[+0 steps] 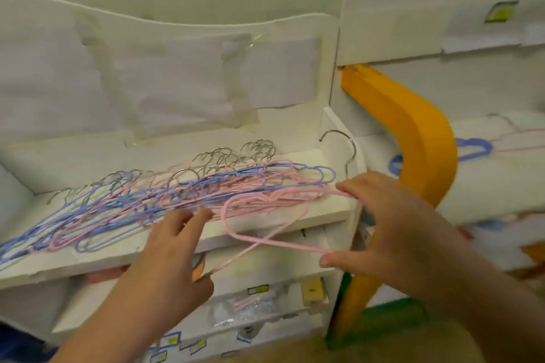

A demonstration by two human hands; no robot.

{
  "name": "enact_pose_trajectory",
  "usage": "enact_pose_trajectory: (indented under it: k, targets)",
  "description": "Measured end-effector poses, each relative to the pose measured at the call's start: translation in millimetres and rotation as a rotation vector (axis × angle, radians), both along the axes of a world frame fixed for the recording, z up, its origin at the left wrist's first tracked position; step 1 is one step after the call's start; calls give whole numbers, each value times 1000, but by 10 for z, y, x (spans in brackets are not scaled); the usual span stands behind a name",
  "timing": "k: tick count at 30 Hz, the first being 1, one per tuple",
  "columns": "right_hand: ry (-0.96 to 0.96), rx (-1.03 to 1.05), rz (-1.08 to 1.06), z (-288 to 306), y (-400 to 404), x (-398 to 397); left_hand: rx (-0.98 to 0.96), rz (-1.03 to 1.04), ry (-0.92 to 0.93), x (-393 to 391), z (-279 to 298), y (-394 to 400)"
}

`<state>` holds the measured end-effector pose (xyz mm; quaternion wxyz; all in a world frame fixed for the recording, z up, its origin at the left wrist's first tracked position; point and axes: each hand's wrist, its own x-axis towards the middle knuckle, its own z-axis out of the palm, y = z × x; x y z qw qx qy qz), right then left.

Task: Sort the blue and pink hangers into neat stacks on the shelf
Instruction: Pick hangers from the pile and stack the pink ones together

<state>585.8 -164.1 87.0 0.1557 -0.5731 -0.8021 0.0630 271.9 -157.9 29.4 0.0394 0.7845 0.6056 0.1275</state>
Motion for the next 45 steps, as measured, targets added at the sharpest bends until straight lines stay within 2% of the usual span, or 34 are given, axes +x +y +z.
enact_pose_trajectory:
  k: [5, 13, 17, 24, 28, 35, 41, 45]
  targets:
    - [4, -79, -277, 106, -778, 413, -13, -195, -29, 499, 32, -308]
    - [26, 30, -612, 218, -1807, 1638, 47, -524, 24, 1994, 293, -605]
    - [87, 4, -706, 209, -2158, 2368, 30, -592, 29, 2919, 258, -628]
    - [46, -59, -766, 35, -2438, 3882, -12, -620, 17, 4602, 162, -642]
    - [12, -132, -715, -26, -2305, 4539, -83, -546, 11, 5190, 63, -596]
    - [24, -132, -540, -114, -1527, 5193, -182, -453, 32, 5631, -98, -246]
    - [74, -105, -502, -200, -471, 5636, -122, -429, -87, 6084, -200, 658]
    - [93, -167, -488, -105, 217, 5902, -99, -442, -144, 6523, -287, 1500]
